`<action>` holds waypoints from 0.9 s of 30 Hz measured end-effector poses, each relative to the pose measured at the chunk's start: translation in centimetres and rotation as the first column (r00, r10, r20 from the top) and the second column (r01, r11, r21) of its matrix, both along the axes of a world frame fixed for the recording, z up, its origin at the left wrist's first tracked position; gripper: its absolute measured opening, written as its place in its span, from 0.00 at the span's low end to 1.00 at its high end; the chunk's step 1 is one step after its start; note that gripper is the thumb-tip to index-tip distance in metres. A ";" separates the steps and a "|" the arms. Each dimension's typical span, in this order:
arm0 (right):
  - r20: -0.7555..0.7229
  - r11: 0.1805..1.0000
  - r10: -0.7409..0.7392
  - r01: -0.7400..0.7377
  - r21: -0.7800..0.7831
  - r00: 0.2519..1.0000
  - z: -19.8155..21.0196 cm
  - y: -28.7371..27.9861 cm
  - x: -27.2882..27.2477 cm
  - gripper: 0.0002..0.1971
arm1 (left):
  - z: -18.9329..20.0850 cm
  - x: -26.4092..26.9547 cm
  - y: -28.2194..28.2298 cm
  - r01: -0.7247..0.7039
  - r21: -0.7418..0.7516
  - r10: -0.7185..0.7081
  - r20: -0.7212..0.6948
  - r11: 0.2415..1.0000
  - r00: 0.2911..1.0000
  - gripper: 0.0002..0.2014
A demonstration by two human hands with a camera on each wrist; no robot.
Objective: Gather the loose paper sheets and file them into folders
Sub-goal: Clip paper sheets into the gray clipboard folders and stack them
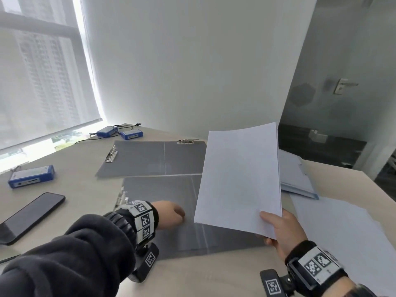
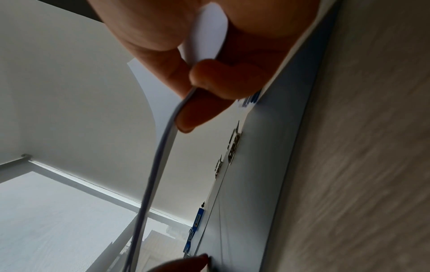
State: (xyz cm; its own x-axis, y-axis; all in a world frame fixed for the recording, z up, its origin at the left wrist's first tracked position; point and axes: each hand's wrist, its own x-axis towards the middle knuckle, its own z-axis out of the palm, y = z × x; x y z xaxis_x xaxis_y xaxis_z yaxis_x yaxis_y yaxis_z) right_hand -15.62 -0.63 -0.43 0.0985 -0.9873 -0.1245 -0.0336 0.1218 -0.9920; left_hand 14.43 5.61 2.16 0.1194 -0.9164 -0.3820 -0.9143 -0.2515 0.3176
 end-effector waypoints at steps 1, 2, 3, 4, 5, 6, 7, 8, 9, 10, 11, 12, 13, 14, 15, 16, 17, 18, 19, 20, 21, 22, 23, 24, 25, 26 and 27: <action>-0.002 1.000 0.005 -0.005 0.011 1.000 -0.1 0.1 0.5 0.04 | 0.0 -0.1 0.3 0.005 -0.027 -0.006 -0.053 1.000 0.999 0.21; -0.002 1.000 0.009 -0.009 0.024 1.000 -0.3 0.1 1.0 0.05 | 0.0 0.0 0.5 -0.004 -0.061 -0.003 -0.118 0.998 0.993 0.20; -0.005 0.999 0.013 -0.013 0.035 1.000 -0.5 0.2 1.5 0.05 | 0.2 0.1 0.8 -0.029 -0.108 0.007 -0.193 0.994 0.981 0.19; -0.010 0.999 0.017 -0.017 0.041 1.000 -0.7 0.3 2.0 0.06 | 0.3 0.5 1.1 -0.072 -0.160 0.028 -0.260 0.984 0.965 0.19; -0.020 0.999 0.023 -0.022 0.044 1.000 -0.9 0.4 2.5 0.06 | 0.3 1.3 1.5 -0.126 -0.216 0.053 -0.315 0.968 0.948 0.18; -0.031 0.998 0.033 -0.031 0.047 0.999 -1.0 0.6 3.1 0.05 | 0.4 2.3 2.0 -0.204 -0.265 0.092 -0.380 0.942 0.920 0.17; -0.044 0.998 0.046 -0.044 0.053 0.998 -1.1 0.7 3.6 0.05 | 0.5 3.5 2.5 -0.297 -0.305 0.134 -0.459 0.905 0.879 0.17; -0.056 0.996 0.064 -0.060 0.061 0.996 -1.1 0.8 4.2 0.05 | 0.4 4.8 3.0 -0.396 -0.333 0.172 -0.539 0.856 0.825 0.16; -0.066 0.994 0.086 -0.082 0.070 0.994 -1.2 0.9 4.7 0.05 | 0.4 6.1 3.5 -0.489 -0.358 0.193 -0.615 0.795 0.764 0.16; -0.074 0.991 0.113 -0.107 0.081 0.991 -1.3 1.0 5.3 0.05 | 0.3 7.3 4.1 -0.571 -0.372 0.206 -0.679 0.732 0.705 0.16; -0.080 0.987 0.141 -0.134 0.091 0.987 -1.3 1.1 6.0 0.06 | 0.2 8.5 4.5 -0.643 -0.368 0.214 -0.735 0.672 0.644 0.16; -0.084 0.982 0.169 -0.160 0.099 0.982 -1.3 1.2 6.8 0.06 | 0.0 9.6 5.0 -0.695 -0.355 0.219 -0.775 0.626 0.593 0.17; -0.091 0.977 0.194 -0.184 0.106 0.977 -1.3 1.4 7.6 0.06 | -0.3 10.5 5.4 -0.731 -0.339 0.225 -0.802 0.592 0.554 0.17; -0.101 0.972 0.217 -0.206 0.113 0.971 -1.3 1.5 8.4 0.06 | -0.8 11.3 5.6 -0.757 -0.322 0.238 -0.816 0.569 0.527 0.18; -0.110 0.966 0.240 -0.227 0.122 0.965 -1.3 1.7 9.2 0.06 | -1.2 12.0 5.8 -0.770 -0.312 0.254 -0.819 0.557 0.515 0.18; -0.119 0.960 0.265 -0.250 0.129 0.957 -1.3 1.8 10.0 0.06 | -1.6 12.5 5.9 -0.775 -0.304 0.266 -0.818 0.554 0.510 0.18; -0.130 0.952 0.290 -0.272 0.137 0.948 -1.3 2.0 10.7 0.06 | -2.1 12.9 5.9 -0.778 -0.290 0.278 -0.818 0.557 0.504 0.18; -0.141 0.946 0.311 -0.291 0.146 0.940 -1.4 2.1 11.4 0.07 | -2.4 13.1 5.8 -0.778 -0.269 0.284 -0.823 0.568 0.492 0.18; -0.150 0.939 0.329 -0.306 0.156 0.932 -1.5 2.2 12.0 0.07 | -2.6 13.2 5.7 -0.778 -0.234 0.290 -0.835 0.583 0.468 0.18; -0.157 0.934 0.343 -0.318 0.166 0.926 -1.7 2.2 12.5 0.08 | -2.9 13.3 5.5 -0.780 -0.197 0.305 -0.842 0.593 0.444 0.19; -0.162 0.929 0.355 -0.328 0.173 0.921 -1.8 2.3 12.9 0.08 | -3.0 13.2 5.4 -0.782 -0.164 0.320 -0.847 0.602 0.425 0.19; -0.169 0.925 0.365 -0.336 0.178 0.915 -2.0 2.3 13.2 0.08 | -3.2 13.1 5.3 -0.780 -0.140 0.333 -0.847 0.610 0.413 0.19; -0.180 0.921 0.375 -0.344 0.181 0.909 -2.1 2.3 13.3 0.08 | -3.3 13.0 5.2 -0.772 -0.129 0.346 -0.839 0.623 0.420 0.19; -0.193 0.917 0.387 -0.354 0.183 0.902 -2.1 2.2 13.5 0.08 | -3.4 12.8 5.2 -0.761 -0.129 0.358 -0.824 0.636 0.440 0.18; -0.205 0.912 0.401 -0.367 0.186 0.893 -2.1 2.2 13.5 0.08 | -3.3 12.5 5.2 -0.750 -0.133 0.365 -0.810 0.648 0.459 0.18; -0.216 0.905 0.417 -0.381 0.192 0.883 -2.1 2.2 13.5 0.07 | -3.3 12.3 5.1 -0.744 -0.138 0.366 -0.802 0.654 0.472 0.17; -0.224 0.897 0.434 -0.395 0.201 0.872 -2.1 2.2 13.6 0.07 | -3.2 12.2 5.1 -0.740 -0.142 0.366 -0.798 0.657 0.478 0.17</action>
